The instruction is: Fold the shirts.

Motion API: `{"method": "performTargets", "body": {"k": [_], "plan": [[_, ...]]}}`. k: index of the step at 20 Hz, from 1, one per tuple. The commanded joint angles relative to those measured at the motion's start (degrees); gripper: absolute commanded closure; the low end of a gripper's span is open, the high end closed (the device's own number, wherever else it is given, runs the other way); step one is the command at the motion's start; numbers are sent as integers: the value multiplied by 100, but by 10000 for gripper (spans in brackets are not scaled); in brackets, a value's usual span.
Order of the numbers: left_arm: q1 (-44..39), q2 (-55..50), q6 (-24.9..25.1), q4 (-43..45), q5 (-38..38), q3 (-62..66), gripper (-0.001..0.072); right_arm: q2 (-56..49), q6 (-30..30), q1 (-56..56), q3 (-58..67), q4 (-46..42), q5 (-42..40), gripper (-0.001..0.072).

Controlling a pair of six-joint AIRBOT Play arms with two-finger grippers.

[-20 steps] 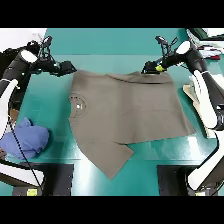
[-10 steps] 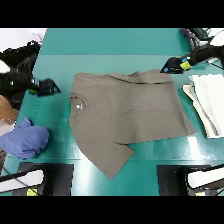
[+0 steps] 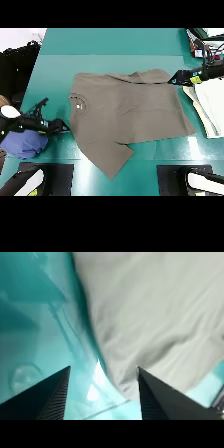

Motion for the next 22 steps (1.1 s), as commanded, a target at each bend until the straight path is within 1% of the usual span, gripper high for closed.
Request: {"method": "performTargets", "body": {"k": [1, 3, 6, 11, 12, 14, 15, 16, 17, 18, 19, 22], "plan": [[2, 254, -22, -234, -7, -721, 210, 393, -9, -13, -378, 4, -404, 326], [2, 254, 0, -361, 50, -920, 210, 448, -9, -13, -369, 7, -442, 326], [2, 254, 168, -636, 118, -1137, 210, 457, -7, -13, -369, 20, -463, 326], [-24, 254, 328, -793, 356, -1318, 210, 457, -2, -13, -369, 94, -568, 327], [-175, 254, 345, -824, 501, -1318, 210, 457, 4, -13, -369, 92, -568, 328], [-837, 254, 302, -872, 986, -1316, 211, 455, 39, -13, -369, 92, -570, 327], [-1222, 254, 149, -920, 1255, -1316, 212, 457, 39, -13, -369, 87, -562, 327], [-1532, 254, -46, -920, 1416, -1316, 357, 457, 39, -13, -369, 85, -553, 327], [-1720, 254, -46, -920, 1475, -1316, 538, 457, 39, -13, -369, 85, -538, 327], [-1797, 254, -50, -920, 1484, -1316, 617, 457, 37, -15, -369, 85, -503, 327], [-1794, 254, -50, -929, 1462, -1307, 678, 457, 37, -35, -369, 85, -428, 327], [-1775, 254, -50, -901, 1344, -984, 679, 457, 35, -354, -372, 55, 144, 327]]}}
